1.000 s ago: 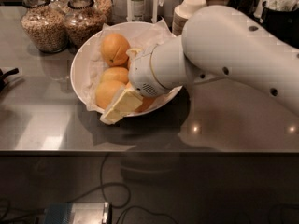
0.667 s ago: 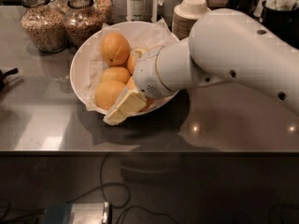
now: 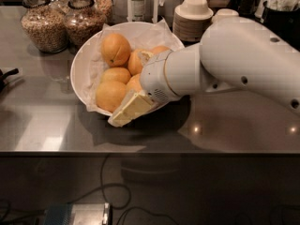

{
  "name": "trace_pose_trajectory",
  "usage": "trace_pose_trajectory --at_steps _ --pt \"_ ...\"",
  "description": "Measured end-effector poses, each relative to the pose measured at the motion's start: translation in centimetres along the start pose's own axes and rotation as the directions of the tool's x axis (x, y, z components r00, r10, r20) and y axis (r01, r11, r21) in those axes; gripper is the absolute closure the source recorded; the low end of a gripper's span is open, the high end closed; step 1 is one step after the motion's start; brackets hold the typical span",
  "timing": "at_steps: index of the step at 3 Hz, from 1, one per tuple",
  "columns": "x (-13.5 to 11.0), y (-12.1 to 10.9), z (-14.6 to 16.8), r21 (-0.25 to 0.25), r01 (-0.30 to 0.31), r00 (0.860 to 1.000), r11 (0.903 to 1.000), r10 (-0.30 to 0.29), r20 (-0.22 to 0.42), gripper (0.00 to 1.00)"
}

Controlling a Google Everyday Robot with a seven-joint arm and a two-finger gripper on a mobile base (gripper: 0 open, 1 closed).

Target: Pick orange from white bowl

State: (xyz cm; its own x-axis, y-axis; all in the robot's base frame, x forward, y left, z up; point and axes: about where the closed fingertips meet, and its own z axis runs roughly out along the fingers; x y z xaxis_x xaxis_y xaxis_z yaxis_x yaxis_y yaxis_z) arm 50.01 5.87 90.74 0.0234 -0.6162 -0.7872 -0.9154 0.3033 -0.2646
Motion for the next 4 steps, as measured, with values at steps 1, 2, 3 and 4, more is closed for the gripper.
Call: trace_pose_trajectory --at_steps 1,2,3,4 --pt "0.26 -0.34 -0.10 -0.005 -0.020 1.000 0.9998 0.020 0.012 0.00" --pt "0.25 -0.34 -0.10 -0.005 -0.020 1.000 0.9998 0.020 0.012 0.00" --pt "0.25 -0.34 -0.10 -0.005 -0.020 1.000 0.9998 0.020 0.012 0.19" --pt "0.25 -0.34 -0.10 -0.005 -0.020 1.000 0.9998 0.020 0.012 0.42"
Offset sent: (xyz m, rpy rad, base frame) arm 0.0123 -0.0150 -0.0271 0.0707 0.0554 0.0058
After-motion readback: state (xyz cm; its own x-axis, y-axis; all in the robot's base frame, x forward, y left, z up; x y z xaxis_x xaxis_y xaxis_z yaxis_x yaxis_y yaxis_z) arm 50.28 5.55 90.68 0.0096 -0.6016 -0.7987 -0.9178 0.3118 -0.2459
